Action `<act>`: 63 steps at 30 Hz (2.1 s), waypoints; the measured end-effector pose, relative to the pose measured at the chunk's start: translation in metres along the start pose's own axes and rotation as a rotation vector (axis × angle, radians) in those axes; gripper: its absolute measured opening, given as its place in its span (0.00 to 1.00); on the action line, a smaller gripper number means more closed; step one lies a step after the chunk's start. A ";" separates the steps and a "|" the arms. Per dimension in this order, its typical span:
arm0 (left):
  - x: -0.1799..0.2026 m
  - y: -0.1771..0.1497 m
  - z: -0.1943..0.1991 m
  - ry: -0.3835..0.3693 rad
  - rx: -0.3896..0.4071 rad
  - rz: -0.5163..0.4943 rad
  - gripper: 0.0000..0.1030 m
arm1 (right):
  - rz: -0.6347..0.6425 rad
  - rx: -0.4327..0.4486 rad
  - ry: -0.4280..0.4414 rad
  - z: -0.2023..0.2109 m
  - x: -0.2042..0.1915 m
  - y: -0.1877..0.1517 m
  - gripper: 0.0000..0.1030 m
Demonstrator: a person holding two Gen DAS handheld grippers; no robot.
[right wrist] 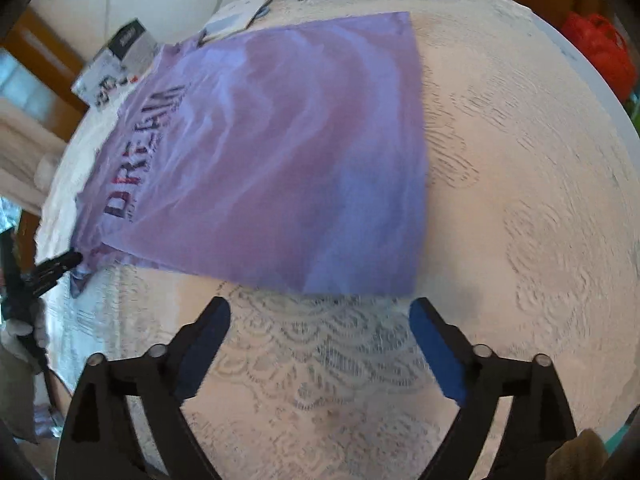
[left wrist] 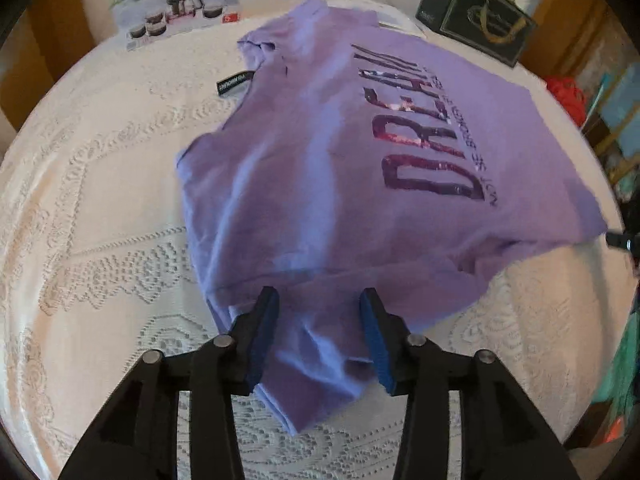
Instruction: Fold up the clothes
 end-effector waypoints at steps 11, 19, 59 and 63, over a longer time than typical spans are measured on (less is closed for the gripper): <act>0.006 -0.013 0.089 0.002 0.160 -0.026 0.02 | -0.003 0.002 -0.058 0.009 -0.002 -0.004 0.01; 0.014 0.011 0.098 0.035 0.163 -0.084 0.02 | -0.051 0.033 -0.026 0.034 0.019 -0.014 0.03; 0.025 0.133 0.159 0.060 0.304 -0.208 0.03 | 0.007 0.120 0.119 0.045 0.006 0.003 0.74; 0.018 0.139 0.149 0.062 0.285 -0.192 0.03 | 0.028 0.099 0.085 0.018 -0.005 0.001 0.79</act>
Point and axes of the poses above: each gripper's, at about its wrist camera, not at the fingertips, and z roughly against the way its jaws point, x to its right, y to its top, the point moved 8 cm from there along -z, roughly the way its jaws point, and after that the axes turned 7 degrees about -x, right-handed, at the moved point
